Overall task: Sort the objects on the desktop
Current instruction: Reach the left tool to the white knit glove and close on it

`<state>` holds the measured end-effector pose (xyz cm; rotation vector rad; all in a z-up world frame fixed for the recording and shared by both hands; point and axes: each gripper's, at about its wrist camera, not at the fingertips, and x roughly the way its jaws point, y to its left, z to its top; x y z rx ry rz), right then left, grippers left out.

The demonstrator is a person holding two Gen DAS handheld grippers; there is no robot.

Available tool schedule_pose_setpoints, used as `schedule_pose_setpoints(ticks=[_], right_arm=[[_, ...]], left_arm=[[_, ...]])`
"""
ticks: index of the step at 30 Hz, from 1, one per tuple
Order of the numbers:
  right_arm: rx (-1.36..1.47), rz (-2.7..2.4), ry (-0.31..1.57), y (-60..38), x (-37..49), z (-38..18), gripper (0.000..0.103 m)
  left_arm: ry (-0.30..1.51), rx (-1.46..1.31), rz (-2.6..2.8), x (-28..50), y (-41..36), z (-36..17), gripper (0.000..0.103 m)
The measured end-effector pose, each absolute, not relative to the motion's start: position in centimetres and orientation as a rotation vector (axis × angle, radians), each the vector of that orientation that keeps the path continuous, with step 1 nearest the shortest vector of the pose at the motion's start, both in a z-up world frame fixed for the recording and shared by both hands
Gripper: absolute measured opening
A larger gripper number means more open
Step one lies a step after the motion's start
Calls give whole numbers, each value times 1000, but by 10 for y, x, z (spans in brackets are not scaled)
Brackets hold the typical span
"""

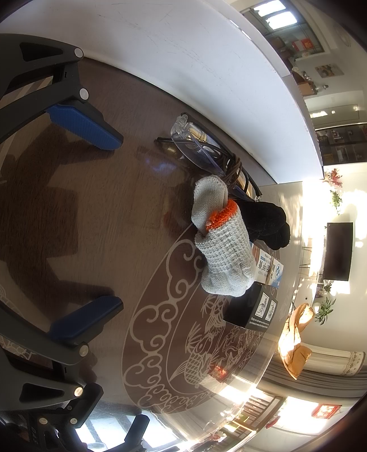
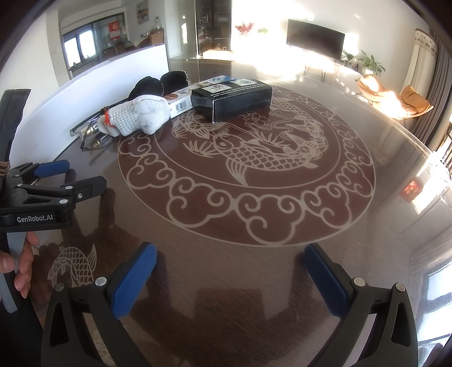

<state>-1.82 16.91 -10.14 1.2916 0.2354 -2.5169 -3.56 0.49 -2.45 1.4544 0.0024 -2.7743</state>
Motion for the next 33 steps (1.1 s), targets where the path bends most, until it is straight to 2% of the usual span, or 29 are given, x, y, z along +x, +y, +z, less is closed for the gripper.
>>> schedule_pose_setpoints(ticks=[9,12,14,20,25,27,29,31,33], right_arm=[[1291,-2517,236,169,-18,-101,103],[1291,-2517,236,169,-18,-101,103],[1291,-2517,236,169,-18,-101,103],[1291,-2517,236,169,-18,-101,103],[1291,-2517,236,169,-18,-101,103],[1291,-2517,236,169,-18,-101,103],[1291,-2517,236,169,-18,-101,103],[1291,-2517,236,169,-18,-101,103],[1291,-2517,236,169,-18,-101,103]], left_arm=[[16,1470,-2765,-37,4,-24,103],[213,1365,-2861,-31,-13,-7,103],[260,1251,-2933,-33,-21,9,103],[5,1300,-3003,-92,3,26,103],[-175,1447,-2948,-134,38,4,103],[-203,1518,-2923,-135,43,-4,95],[-203,1542,-2961,-124,43,-2,71],[-62,1627,-3047,-113,34,5,62],[13,1625,-3069,-104,24,14,62]])
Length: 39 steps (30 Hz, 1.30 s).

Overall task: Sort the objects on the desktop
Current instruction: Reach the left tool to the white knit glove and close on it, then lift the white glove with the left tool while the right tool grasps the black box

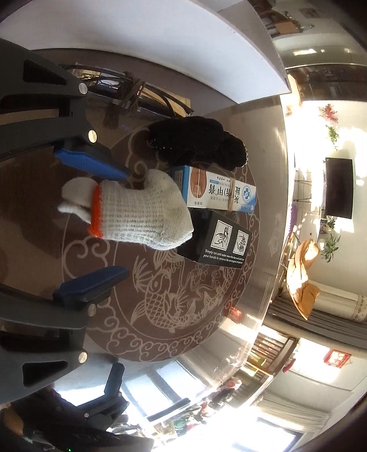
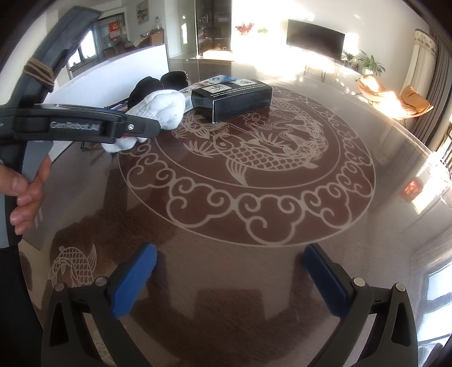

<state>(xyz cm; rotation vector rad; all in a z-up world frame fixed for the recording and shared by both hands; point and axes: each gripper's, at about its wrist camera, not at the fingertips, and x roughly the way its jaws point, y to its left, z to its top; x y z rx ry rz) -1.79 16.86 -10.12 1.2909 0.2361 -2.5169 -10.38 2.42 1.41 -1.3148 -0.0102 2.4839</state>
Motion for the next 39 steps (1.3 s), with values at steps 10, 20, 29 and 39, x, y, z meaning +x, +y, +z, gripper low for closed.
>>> schedule_pose_setpoints(ticks=[10,20,29,39], right_arm=[[1291,-2517,236,169,-18,-101,103],[1290,-2517,236,169,-18,-101,103],[1289,-2479,199,166,-33,-99,103],[1479,-2527,-332,135,-234,-57,103]], left_arm=[[115,-1429,2567,-133,49,-5,86],[57,-1397,2676,-97,29,-12,35],[2,-1344,2812,-49,-3,-19,36],[-26,-1338,2802,-54,-3,-17,36]])
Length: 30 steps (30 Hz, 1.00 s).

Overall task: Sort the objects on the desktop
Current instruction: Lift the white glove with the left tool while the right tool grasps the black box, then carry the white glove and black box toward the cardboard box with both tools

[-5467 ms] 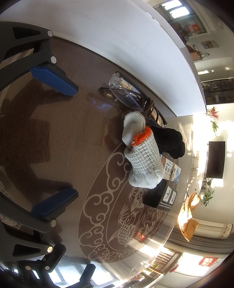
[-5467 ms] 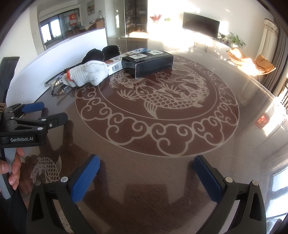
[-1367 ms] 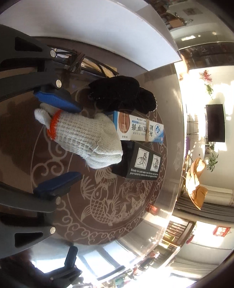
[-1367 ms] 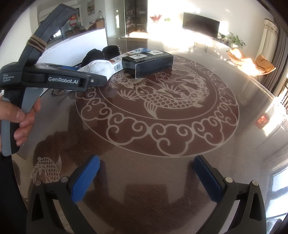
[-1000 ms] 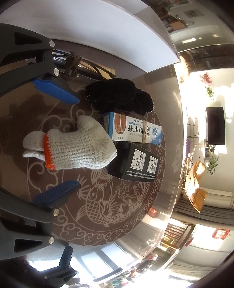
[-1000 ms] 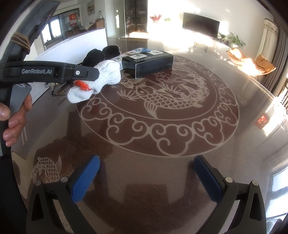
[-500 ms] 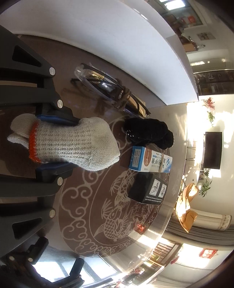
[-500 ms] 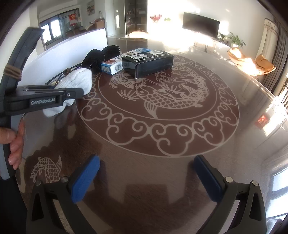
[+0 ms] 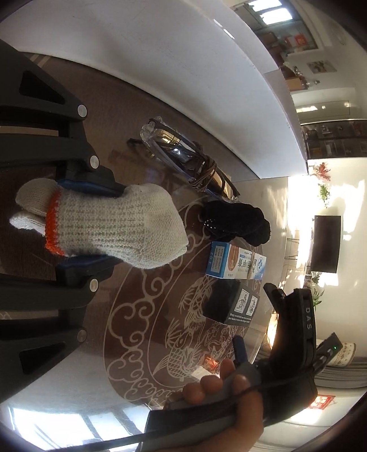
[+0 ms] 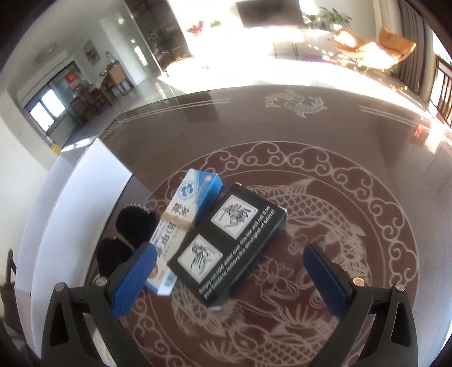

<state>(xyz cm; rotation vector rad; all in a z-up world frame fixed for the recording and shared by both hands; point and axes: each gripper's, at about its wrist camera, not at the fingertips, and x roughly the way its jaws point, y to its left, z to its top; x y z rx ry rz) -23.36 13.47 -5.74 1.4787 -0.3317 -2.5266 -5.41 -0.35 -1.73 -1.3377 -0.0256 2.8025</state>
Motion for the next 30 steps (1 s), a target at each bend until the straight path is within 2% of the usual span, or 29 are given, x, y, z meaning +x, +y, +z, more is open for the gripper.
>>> schedule_pose_setpoints(ticks=[1,2,3,7,9,16,18,19,20,21,22,25,26,27,29,30], right_arm=[[1516,-2531,-385,133,-244,-64,103],[1546,-2533,-414,132,-251,-70,99],[1571,-2539,-419,130,-255,-75,84],[1517,-2534,-383,131,-246,-80,71],[1474,-2505,-302,135,-233,-78,64],[1318,-2402,21,166,-122,-78,62],[1287,-2422,81,176,-96,-79,63],[1274,-2440,108,178,-88,-79,68],[1269,-2452,128,179,-84,-80,81],[1271,-2456,141,178,-85,-80,91],[1271,-2462,149,177,-87,-80,92],[1311,-2444,185,174,-92,-85,91],[1332,-2436,211,171,-93,-87,80],[1353,-2421,235,169,-91,-88,60],[1362,-2400,266,168,-86,-89,59],[1359,-2395,275,169,-82,-87,59]], left_arm=[[-37,-1335,2800,-54,-5,-17,36],[-49,-1332,2797,-54,-6,-17,36],[-55,-1330,2796,-54,-7,-17,36],[-36,-1334,2798,-54,-6,-18,37],[-36,-1333,2798,-54,-6,-18,37],[-34,-1330,2798,-53,-2,-17,37],[-10,-1337,2802,-53,2,-18,45],[20,-1356,2812,-55,4,-19,64],[48,-1385,2826,-56,6,-21,87],[62,-1402,2844,-57,6,-21,94],[62,-1405,2856,-57,5,-21,98],[-20,-1433,2808,-60,-3,-25,98],[-45,-1423,2802,-60,-5,-23,97],[-62,-1407,2803,-59,-6,-22,94],[-57,-1353,2822,-55,-8,-17,40],[-91,-1345,2805,-53,-10,-15,33]])
